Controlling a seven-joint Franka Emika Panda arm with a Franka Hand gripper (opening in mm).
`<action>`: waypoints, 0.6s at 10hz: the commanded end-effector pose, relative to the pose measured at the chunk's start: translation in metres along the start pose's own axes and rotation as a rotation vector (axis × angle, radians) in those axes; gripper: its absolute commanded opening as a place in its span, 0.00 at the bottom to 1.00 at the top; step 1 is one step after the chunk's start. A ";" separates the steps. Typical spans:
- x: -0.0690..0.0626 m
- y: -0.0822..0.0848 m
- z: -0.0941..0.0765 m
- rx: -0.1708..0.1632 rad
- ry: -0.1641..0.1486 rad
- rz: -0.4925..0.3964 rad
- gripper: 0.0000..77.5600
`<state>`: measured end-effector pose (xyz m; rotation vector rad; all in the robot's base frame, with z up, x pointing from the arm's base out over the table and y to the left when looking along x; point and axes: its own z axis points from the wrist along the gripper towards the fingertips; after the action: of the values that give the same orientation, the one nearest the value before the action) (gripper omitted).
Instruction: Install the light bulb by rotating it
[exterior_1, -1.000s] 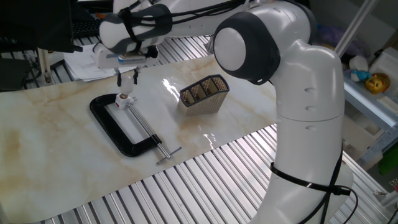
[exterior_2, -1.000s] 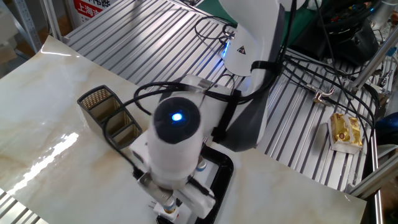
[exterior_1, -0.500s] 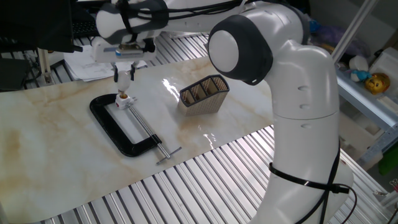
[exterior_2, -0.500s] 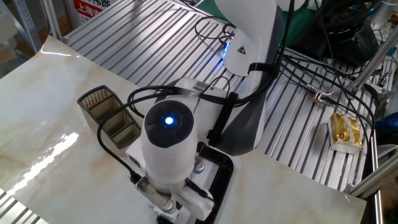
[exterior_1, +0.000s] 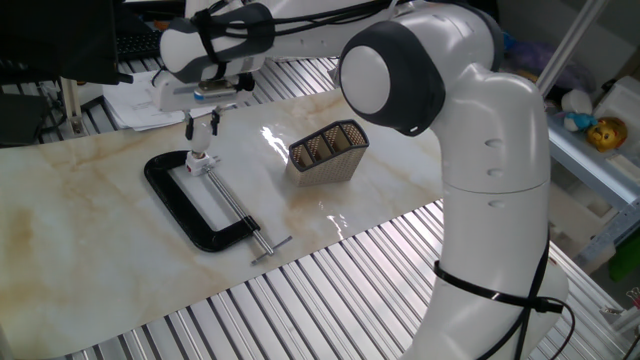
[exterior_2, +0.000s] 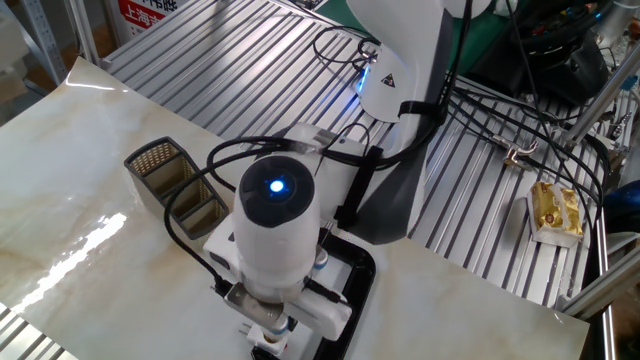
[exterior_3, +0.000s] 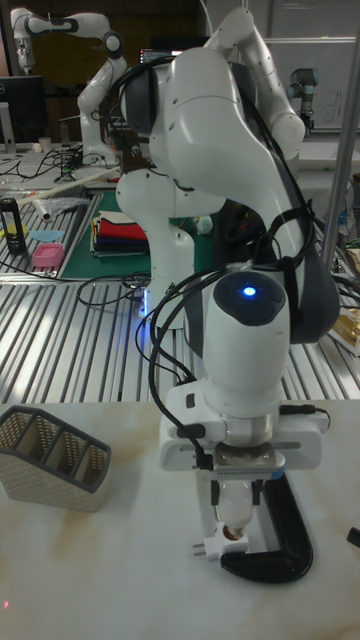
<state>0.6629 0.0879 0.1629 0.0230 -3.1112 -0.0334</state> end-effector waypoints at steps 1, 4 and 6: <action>0.000 -0.006 -0.004 0.007 -0.011 -0.017 0.01; -0.003 -0.004 -0.010 0.006 -0.009 -0.007 0.01; -0.005 0.000 -0.010 0.023 0.000 0.000 0.01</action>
<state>0.6675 0.0873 0.1727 0.0270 -3.1105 -0.0089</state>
